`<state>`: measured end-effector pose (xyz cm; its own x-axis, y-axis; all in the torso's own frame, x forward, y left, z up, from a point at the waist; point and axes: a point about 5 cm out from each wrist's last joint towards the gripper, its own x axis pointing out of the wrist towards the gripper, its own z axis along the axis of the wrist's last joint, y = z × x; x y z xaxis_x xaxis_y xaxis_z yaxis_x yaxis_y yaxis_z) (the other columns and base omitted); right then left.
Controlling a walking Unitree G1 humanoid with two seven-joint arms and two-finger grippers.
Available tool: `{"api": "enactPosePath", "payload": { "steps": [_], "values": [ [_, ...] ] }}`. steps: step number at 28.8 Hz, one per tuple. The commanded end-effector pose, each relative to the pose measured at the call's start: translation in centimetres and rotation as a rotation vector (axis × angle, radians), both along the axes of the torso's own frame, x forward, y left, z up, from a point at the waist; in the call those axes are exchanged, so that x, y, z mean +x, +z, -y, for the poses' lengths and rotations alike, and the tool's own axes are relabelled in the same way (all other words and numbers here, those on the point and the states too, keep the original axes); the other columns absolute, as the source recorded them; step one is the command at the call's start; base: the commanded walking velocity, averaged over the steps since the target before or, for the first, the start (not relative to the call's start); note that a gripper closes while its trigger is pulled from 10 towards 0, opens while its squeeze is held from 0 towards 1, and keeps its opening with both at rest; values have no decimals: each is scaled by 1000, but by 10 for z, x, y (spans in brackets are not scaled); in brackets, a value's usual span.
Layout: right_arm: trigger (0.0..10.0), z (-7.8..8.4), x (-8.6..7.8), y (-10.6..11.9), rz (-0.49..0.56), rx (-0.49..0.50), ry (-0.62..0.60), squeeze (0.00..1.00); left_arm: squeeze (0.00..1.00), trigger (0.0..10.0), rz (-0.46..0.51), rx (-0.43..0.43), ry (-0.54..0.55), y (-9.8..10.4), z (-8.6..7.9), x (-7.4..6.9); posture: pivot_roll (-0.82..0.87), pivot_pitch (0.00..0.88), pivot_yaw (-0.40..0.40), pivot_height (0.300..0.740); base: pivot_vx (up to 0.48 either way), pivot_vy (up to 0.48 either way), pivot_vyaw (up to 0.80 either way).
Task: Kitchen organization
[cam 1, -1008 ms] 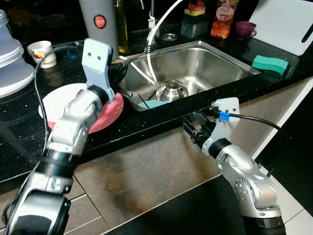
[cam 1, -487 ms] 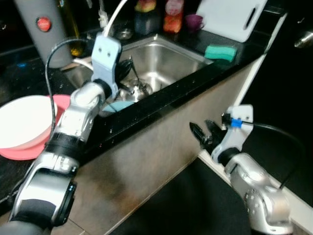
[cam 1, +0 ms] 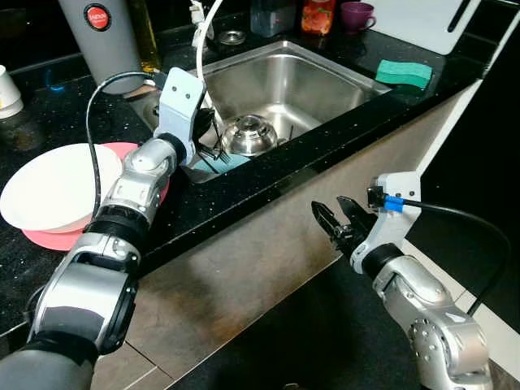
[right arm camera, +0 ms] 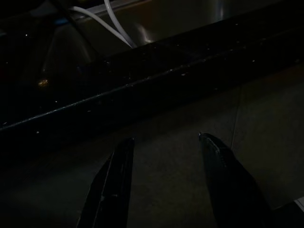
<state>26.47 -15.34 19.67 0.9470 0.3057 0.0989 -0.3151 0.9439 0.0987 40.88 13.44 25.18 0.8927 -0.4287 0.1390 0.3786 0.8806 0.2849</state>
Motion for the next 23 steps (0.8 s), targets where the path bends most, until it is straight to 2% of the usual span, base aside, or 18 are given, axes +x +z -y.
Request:
{"api": "enactPosePath", "payload": {
  "steps": [1,2,7,11,12,13,15,16,17,18,21,23],
  "values": [
    [10000,-1,-4,-2,-15,-15,2,0,745,10000,14,-8,-10,3,2,1,-79,104,73,740,0,0,0],
    [10000,-1,-4,-2,-15,-16,3,0,1000,10000,14,-13,-18,4,3,2,-79,99,76,740,0,0,0],
    [10000,-2,-4,-2,-16,-19,2,0,1000,10000,27,-41,-43,5,8,2,-81,90,79,740,0,0,0],
    [10000,-3,-4,-3,-14,-19,2,0,1000,10000,52,-84,-24,8,6,1,-85,71,91,740,0,0,0],
    [10000,-4,-3,-3,-11,-19,2,0,1000,10000,93,-164,2,19,-1,1,-84,67,92,740,0,0,0],
    [10000,-4,-3,-3,-11,-19,2,0,1000,10000,93,-164,2,19,-1,1,-84,67,92,740,0,0,0],
    [10000,-5,-3,-4,-3,-21,8,0,1000,10000,138,-229,7,31,-6,-1,-78,50,96,740,0,0,0],
    [10000,-6,-3,-4,0,-22,14,0,580,10000,159,-248,8,36,-9,-3,-75,44,95,740,0,0,0],
    [10000,-6,-3,-4,0,-22,14,0,580,10000,159,-248,8,36,-9,-3,-75,44,95,740,0,0,0],
    [10000,-9,-2,-4,12,-18,46,0,0,10000,231,-293,11,52,-18,-10,-63,33,93,740,0,0,0],
    [10000,-11,-2,-6,10,-14,79,0,0,10000,287,-295,27,60,-26,-19,-48,20,95,740,0,0,0],
    [10000,-15,0,-6,21,-30,106,0,0,10000,323,-252,68,59,-36,-28,-31,12,95,740,0,0,744]
  ]
}}
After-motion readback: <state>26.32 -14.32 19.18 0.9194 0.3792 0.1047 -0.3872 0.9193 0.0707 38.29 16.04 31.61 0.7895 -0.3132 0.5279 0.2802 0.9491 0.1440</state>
